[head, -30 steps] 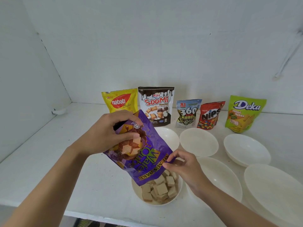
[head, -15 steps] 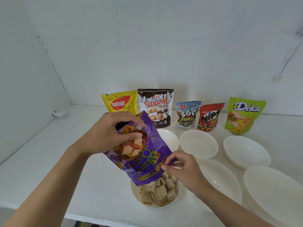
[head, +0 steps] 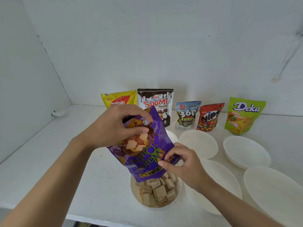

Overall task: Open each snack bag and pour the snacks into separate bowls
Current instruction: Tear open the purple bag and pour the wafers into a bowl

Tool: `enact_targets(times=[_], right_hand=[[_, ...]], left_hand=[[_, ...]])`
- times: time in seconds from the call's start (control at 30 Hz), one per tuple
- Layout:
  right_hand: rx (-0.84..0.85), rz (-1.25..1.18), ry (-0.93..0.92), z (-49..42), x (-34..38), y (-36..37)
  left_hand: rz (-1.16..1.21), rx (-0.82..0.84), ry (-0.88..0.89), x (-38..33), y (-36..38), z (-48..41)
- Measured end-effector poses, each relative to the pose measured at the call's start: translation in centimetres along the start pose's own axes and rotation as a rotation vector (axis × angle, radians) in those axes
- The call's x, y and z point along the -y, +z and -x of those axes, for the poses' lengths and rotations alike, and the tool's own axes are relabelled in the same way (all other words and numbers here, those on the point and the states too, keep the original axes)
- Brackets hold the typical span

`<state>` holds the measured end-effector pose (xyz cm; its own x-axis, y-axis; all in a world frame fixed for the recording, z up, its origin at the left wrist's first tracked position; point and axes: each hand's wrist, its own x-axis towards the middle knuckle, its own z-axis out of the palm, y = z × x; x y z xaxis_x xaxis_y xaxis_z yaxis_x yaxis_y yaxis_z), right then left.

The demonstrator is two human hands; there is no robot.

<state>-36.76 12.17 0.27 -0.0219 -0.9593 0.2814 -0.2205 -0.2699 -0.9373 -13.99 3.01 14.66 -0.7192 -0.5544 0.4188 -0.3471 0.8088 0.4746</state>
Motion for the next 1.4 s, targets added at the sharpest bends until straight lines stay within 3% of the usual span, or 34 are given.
enact_targets(times=[0.1,0.3,0.4,0.5,0.6,0.77,0.97,1.2,1.33,1.4], right_hand=[[-0.016,-0.011,0.015,0.0,-0.1,0.2],[-0.07,-0.081,0.115,1.2,-1.9,0.9],[-0.126,-0.13,0.082,0.7,-1.3,0.3],[-0.178,-0.166,0.058,0.1,-1.0,-0.2],[-0.132,-0.172,0.096,0.3,-1.6,-0.1],[0.021,-0.042,0.129,1.2,-2.7,0.1],[-0.092,0.03,-0.042,0.1,-0.9,-0.2],[-0.041,0.137,0.064,0.9,-2.4,-0.3],[-0.12,0.195,-0.099,0.3,-1.5,-0.8],[-0.073,0.222,-0.107,0.2,-1.4,-0.7]], left_hand=[[-0.055,0.037,0.032,-0.3,-0.2,-0.6],[-0.035,0.263,-0.049,0.4,1.4,0.2],[0.114,0.162,-0.159,-0.2,0.8,0.8],[0.207,-0.061,-0.24,0.0,0.4,1.6],[0.473,-0.219,-0.363,0.3,1.3,2.6],[0.556,-0.144,-0.443,0.7,4.5,4.1],[0.545,-0.327,-0.36,0.3,3.5,3.1],[0.514,-0.065,-0.404,0.7,3.9,3.6],[0.47,-0.115,-0.323,1.1,2.4,3.5],[0.396,-0.139,-0.299,1.3,2.3,3.5]])
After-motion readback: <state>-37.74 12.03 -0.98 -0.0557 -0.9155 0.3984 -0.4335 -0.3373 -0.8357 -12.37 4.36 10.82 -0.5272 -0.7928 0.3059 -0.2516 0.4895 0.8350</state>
